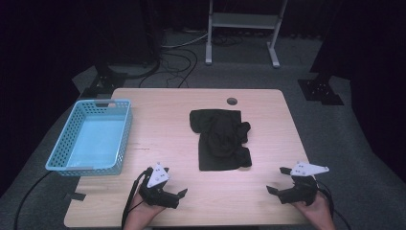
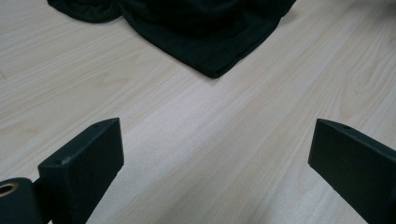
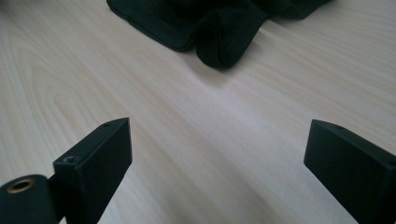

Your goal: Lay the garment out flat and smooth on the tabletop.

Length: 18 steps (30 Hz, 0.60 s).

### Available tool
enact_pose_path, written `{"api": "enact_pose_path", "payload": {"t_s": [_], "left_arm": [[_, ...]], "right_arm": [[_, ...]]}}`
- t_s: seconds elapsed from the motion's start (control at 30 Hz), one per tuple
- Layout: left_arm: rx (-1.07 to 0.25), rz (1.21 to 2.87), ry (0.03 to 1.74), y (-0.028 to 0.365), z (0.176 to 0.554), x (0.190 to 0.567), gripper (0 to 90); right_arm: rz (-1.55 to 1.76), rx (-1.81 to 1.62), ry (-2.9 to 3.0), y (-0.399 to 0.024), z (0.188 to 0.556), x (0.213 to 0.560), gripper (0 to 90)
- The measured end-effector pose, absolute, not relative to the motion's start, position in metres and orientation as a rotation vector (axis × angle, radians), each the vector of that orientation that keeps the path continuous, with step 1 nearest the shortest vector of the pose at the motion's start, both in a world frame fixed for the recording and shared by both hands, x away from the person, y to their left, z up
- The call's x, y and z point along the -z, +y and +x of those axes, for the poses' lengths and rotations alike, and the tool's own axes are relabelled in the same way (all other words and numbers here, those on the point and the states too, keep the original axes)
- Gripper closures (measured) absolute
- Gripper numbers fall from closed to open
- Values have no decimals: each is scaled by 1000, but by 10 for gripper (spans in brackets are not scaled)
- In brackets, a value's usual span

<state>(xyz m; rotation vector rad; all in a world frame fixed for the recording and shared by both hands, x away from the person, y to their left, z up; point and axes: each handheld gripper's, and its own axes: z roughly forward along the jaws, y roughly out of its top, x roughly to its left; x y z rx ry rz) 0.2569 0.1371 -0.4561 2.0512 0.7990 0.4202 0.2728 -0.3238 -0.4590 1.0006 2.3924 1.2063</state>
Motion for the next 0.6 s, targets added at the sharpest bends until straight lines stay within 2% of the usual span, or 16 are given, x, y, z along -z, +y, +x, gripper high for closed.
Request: {"api": "enact_pose_path", "payload": {"t_s": [0.6], "left_arm": [[-406, 2032, 815, 141, 263, 457, 24]], "right_arm": [[916, -1165, 2441, -290, 332, 439, 78]]}}
